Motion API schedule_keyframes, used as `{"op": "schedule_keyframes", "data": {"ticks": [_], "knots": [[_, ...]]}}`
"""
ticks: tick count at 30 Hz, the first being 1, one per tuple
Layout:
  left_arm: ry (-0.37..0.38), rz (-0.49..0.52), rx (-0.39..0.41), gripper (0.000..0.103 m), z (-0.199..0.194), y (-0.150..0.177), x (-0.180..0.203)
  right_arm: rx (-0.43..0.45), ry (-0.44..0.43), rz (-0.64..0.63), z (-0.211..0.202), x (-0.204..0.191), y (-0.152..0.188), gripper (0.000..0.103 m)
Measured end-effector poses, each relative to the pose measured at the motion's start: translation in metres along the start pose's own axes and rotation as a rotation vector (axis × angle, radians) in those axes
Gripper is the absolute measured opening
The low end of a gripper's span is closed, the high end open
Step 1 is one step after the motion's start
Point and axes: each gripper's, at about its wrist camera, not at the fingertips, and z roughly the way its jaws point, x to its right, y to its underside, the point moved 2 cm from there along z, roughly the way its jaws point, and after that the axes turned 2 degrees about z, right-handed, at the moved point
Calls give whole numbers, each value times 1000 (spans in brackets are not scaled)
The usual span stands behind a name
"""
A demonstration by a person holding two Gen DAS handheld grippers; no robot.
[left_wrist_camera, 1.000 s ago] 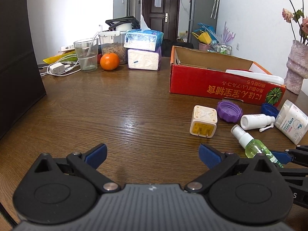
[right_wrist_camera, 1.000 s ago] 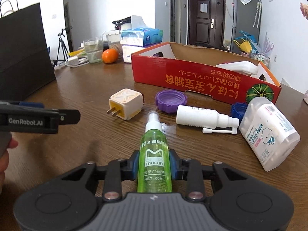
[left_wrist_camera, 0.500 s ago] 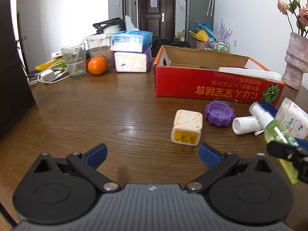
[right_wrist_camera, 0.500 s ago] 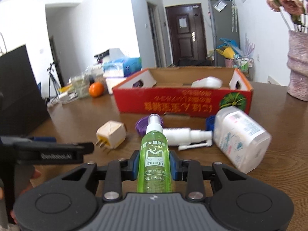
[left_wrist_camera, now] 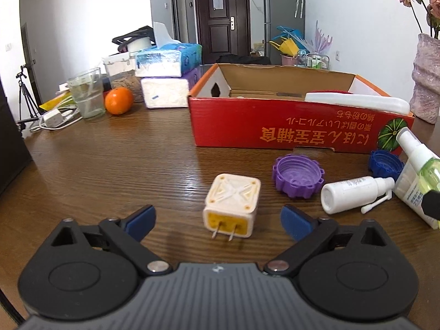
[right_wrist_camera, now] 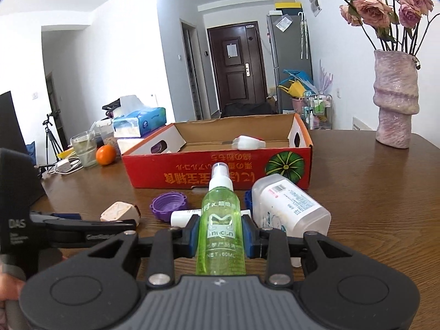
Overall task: Organize rigid objects
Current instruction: 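Grasp the white plug adapter with the left tool while the right tool grasps the green spray bottle, then carry the plug adapter and green spray bottle over the red box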
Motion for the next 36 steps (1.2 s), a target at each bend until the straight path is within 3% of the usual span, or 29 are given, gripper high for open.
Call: {"op": "schedule_keyframes", "data": {"ticks": [6, 8, 11, 20, 36], "knots": [[-11, 8, -28, 74, 13, -1, 5, -4, 5, -8, 2, -2, 2, 30], [14, -1, -33, 57, 16, -2, 4, -2, 5, -11, 2, -3, 2, 30], [46, -1, -29, 41, 15, -2, 5, -2, 4, -15, 1, -4, 3, 30], [70, -1, -20, 40, 7, -2, 2, 12, -2, -23, -3, -7, 3, 30], [131, -5, 86, 40, -42, -13, 17, 85, -17, -13, -21, -8, -9, 30]]}}
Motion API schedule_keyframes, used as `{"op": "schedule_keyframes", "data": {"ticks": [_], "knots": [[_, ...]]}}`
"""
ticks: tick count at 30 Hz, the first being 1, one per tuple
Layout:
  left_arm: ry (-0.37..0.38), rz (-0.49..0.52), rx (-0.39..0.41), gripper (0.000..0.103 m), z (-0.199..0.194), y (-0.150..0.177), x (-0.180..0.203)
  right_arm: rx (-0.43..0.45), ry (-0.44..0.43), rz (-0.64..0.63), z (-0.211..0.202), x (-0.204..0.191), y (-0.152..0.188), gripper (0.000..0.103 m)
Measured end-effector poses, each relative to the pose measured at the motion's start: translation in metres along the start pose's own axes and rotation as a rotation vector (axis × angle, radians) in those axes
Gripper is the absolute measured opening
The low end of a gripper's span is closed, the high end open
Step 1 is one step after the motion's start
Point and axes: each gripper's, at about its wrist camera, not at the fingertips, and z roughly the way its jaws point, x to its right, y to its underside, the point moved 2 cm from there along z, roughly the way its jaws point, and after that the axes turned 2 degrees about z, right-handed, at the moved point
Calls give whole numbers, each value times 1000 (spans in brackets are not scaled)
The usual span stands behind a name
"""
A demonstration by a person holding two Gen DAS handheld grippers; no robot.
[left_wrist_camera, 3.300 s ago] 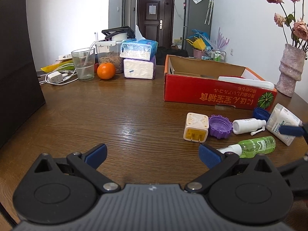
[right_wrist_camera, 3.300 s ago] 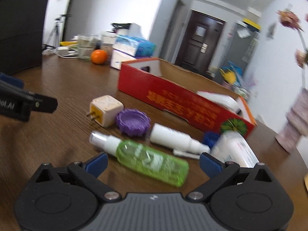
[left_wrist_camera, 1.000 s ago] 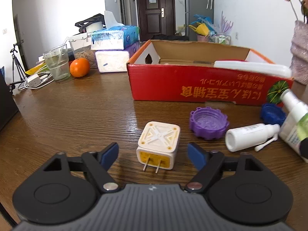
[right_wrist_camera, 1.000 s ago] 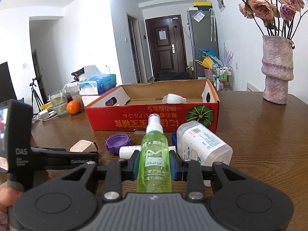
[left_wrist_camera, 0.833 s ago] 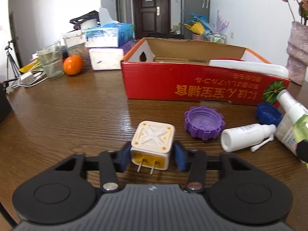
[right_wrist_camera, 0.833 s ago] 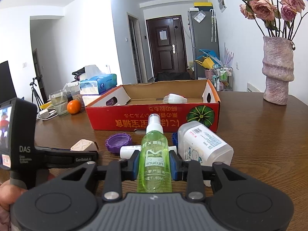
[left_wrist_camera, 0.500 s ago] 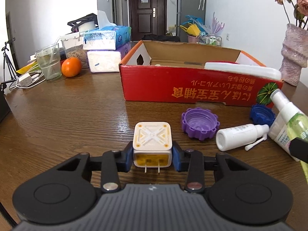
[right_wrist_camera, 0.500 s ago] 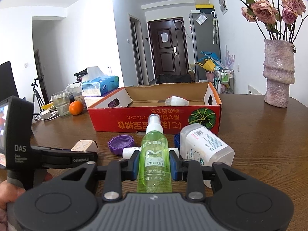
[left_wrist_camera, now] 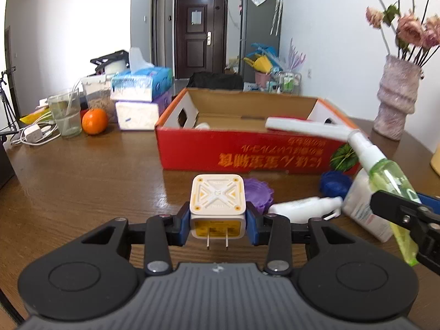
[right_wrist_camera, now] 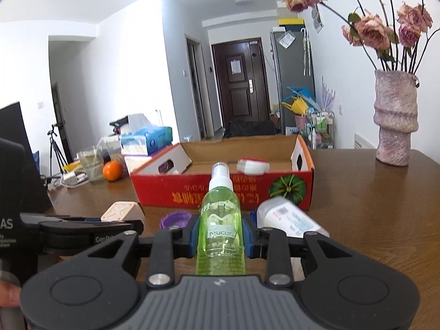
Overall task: Organize rigid objects
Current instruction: 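Carry the plug adapter and green spray bottle over the red box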
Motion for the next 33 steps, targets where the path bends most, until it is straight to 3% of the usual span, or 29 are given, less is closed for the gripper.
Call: {"op": "schedule_keyframes", "data": {"ticks": [18, 33], "knots": [[3, 1, 101, 40, -15, -40, 24, 78, 16, -11, 1, 11, -46, 30], [-12, -77, 130, 40, 13, -72, 29, 74, 33, -4, 27, 30, -71, 30]]}}
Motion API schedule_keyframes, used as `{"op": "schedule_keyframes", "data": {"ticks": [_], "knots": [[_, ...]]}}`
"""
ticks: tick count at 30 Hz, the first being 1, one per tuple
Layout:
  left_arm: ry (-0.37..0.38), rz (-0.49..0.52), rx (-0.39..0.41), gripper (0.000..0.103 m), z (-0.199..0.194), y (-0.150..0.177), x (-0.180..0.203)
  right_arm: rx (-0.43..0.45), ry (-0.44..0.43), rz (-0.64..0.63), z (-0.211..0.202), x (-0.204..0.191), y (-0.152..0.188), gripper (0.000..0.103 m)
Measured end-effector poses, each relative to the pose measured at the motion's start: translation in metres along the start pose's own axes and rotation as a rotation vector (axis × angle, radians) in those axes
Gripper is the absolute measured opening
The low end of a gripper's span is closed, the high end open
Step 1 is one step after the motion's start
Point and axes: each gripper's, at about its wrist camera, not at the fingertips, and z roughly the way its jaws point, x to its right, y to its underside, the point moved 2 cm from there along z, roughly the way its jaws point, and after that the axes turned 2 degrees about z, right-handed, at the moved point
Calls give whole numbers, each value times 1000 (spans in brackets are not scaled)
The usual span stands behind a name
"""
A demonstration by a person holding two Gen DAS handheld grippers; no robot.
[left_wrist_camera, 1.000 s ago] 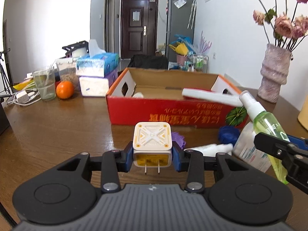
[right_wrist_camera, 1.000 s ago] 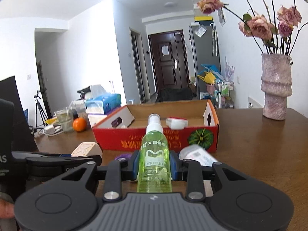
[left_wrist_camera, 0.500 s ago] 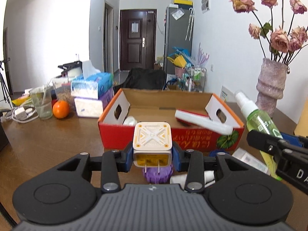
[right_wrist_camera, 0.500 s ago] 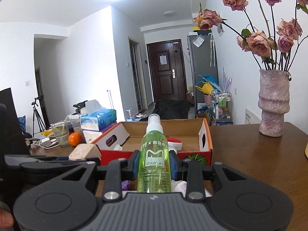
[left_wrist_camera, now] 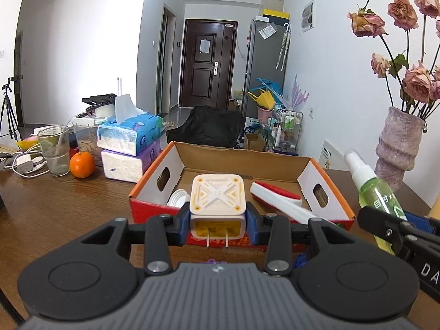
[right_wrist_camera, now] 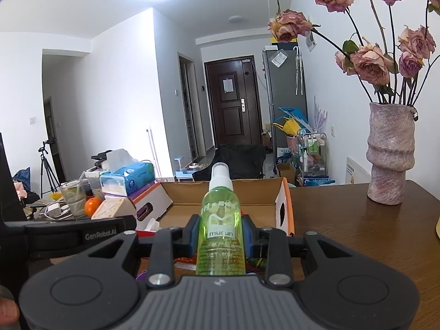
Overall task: Organize rigid objects
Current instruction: 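Carry the plug adapter and green spray bottle over the red box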
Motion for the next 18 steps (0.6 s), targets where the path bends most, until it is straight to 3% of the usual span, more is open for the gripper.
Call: {"op": "schedule_keyframes", "data": {"ticks": [18], "knots": [[0, -10, 0, 40, 46, -20, 14, -1, 2, -11, 45, 18, -22, 30]]}}
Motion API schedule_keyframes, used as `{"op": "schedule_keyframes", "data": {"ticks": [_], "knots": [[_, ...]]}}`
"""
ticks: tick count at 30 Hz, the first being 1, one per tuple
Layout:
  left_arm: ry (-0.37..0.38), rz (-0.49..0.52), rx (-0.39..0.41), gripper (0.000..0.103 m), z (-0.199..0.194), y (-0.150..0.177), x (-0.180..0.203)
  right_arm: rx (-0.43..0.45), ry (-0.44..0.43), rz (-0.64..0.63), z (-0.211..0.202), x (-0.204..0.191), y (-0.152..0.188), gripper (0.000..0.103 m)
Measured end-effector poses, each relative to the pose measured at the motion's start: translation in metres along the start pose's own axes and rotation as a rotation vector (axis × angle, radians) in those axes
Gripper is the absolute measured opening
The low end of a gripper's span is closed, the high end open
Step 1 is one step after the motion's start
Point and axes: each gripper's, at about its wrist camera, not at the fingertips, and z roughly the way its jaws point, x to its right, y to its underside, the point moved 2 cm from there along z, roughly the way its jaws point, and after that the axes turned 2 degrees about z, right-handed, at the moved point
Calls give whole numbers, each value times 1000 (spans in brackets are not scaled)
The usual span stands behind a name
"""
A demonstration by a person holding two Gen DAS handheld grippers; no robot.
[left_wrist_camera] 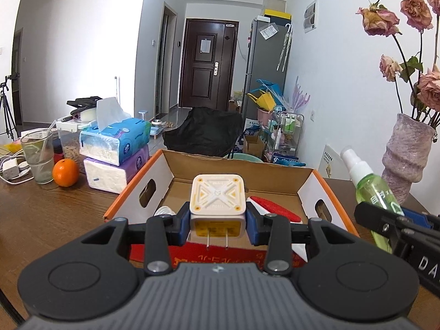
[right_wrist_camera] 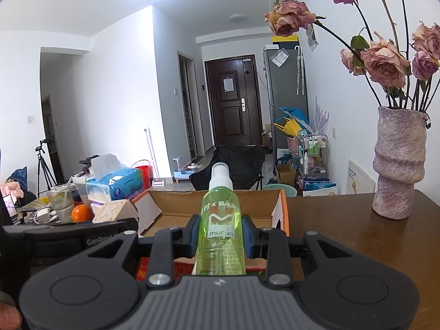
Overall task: Organize rigid objects
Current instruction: 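Carry the plug adapter and green spray bottle over the red box, then open the left tool to drop the adapter while the right tool releases the spray bottle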
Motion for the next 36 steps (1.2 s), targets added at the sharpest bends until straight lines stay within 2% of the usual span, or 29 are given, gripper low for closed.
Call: {"op": "schedule_keyframes", "data": {"ticks": [19, 36], "knots": [[-40, 34, -14, 40, 57, -16, 0, -61, -5, -29, 73, 19, -21, 30], [-84, 62, -27, 40, 95, -25, -8, -130, -10, -69, 122, 26, -17, 30]]}}
